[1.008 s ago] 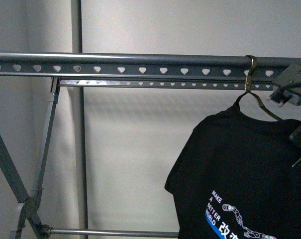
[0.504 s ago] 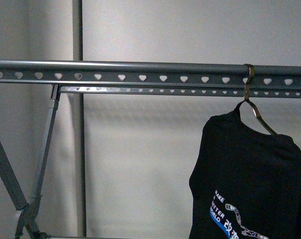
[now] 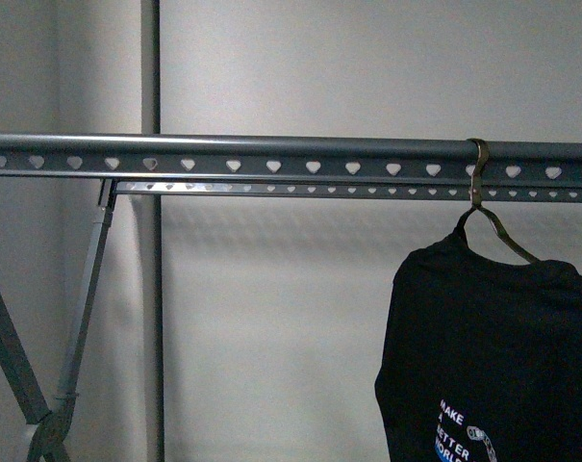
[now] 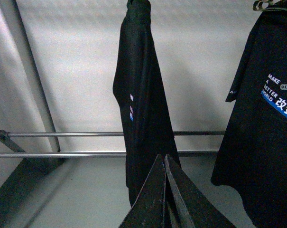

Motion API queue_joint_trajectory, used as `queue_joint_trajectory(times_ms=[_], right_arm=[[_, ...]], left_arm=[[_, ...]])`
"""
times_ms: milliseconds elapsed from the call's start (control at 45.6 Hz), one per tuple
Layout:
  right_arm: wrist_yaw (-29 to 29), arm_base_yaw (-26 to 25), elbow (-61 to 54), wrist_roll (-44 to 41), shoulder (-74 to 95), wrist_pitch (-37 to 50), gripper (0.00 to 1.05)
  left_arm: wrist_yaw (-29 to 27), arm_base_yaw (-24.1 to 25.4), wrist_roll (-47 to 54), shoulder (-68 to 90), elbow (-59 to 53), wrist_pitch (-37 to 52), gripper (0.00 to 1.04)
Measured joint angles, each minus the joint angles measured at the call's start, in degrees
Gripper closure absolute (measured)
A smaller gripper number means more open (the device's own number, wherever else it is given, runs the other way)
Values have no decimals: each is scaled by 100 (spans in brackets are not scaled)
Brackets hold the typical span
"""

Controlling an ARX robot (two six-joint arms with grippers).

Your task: Hang clothes on hanger

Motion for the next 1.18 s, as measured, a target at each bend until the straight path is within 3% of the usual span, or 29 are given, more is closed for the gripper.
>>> queue_joint_trajectory(times_ms=[373,482,855,921,1184], right_arm=[[-59,-37,0,0,-7,-2,102],[-59,-37,0,0,-7,-2,102],[-59,-37,0,-2,-7,-2,102],[-61,-37,0,0,-7,-2,95],[-59,-37,0,0,-7,-2,53]], left_arm=[[-2,0,13,-588,-146,-321,101],[-4,0,15,-1399,-144,-1270,101],[-2,0,15,-1569,-144,-1342,101],[-2,0,13,-1569,-144,-1342,96],[-2,0,15,-1572,-144,-1342,53]])
